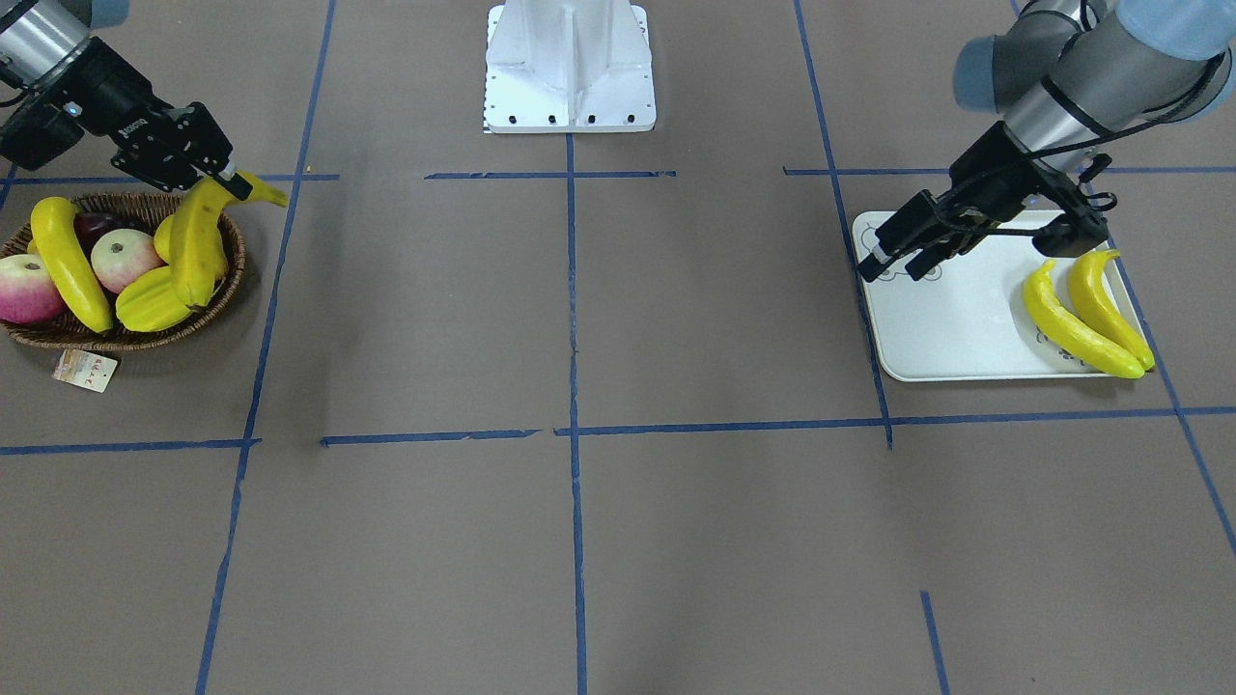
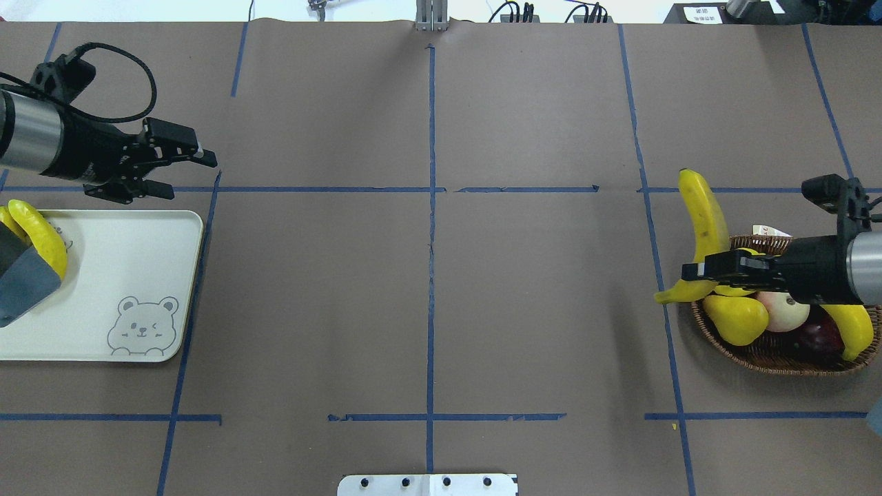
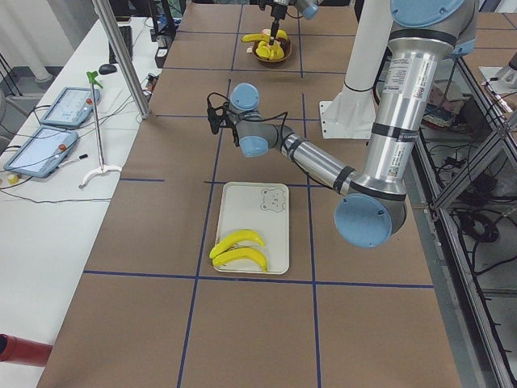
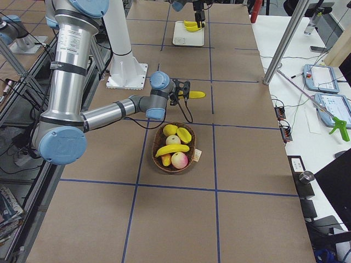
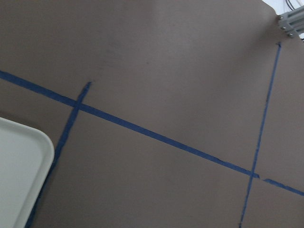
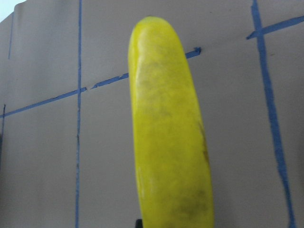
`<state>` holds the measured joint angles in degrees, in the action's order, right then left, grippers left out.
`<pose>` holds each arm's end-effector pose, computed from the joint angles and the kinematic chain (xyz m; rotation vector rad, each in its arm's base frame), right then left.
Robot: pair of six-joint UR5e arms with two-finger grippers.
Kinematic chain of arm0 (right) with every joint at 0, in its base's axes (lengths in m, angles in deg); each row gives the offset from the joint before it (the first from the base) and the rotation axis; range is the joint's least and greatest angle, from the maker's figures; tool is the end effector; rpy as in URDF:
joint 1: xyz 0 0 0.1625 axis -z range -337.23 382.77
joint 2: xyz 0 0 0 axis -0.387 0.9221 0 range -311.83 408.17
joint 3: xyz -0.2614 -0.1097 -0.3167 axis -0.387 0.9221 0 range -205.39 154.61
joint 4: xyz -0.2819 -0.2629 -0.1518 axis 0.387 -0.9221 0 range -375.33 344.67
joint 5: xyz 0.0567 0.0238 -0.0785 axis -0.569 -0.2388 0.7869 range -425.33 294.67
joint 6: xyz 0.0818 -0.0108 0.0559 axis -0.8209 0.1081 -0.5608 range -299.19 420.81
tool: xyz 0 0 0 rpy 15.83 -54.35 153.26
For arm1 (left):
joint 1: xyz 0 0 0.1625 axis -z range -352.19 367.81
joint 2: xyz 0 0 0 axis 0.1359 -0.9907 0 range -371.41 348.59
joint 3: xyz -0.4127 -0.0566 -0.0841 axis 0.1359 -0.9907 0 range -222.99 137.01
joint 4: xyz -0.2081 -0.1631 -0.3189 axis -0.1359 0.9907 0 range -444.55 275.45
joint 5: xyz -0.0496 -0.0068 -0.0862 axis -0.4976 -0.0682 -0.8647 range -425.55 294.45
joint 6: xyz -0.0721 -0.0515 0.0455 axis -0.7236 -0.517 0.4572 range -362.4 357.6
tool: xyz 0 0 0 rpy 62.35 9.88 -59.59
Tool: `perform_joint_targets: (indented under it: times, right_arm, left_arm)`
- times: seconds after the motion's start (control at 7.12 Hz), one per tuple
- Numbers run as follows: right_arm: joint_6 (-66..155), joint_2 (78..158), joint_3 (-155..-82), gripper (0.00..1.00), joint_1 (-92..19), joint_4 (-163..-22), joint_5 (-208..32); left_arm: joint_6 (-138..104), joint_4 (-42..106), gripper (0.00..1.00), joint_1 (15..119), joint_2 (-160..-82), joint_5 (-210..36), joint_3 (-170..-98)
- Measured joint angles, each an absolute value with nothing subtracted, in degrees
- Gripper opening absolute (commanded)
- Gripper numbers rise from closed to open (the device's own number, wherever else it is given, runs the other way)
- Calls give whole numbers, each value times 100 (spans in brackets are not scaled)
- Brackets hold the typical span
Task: Transfer all bananas from basket to plate
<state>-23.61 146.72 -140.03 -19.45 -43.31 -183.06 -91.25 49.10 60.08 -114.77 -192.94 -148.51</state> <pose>-0.2531 -0.3470 0.3948 0.1689 -1.3800 0.2036 0.2772 -0.4772 0.3152 0.0455 1.3371 -0.3437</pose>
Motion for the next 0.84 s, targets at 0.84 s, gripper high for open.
perform_joint_targets:
  times: [0.84]
  right_arm:
    - [-3191,12787,-13620,5,-260,-4322,-16333]
  left_arm:
    - [-9423,4853,99,4858,-12930,-18736,-14642]
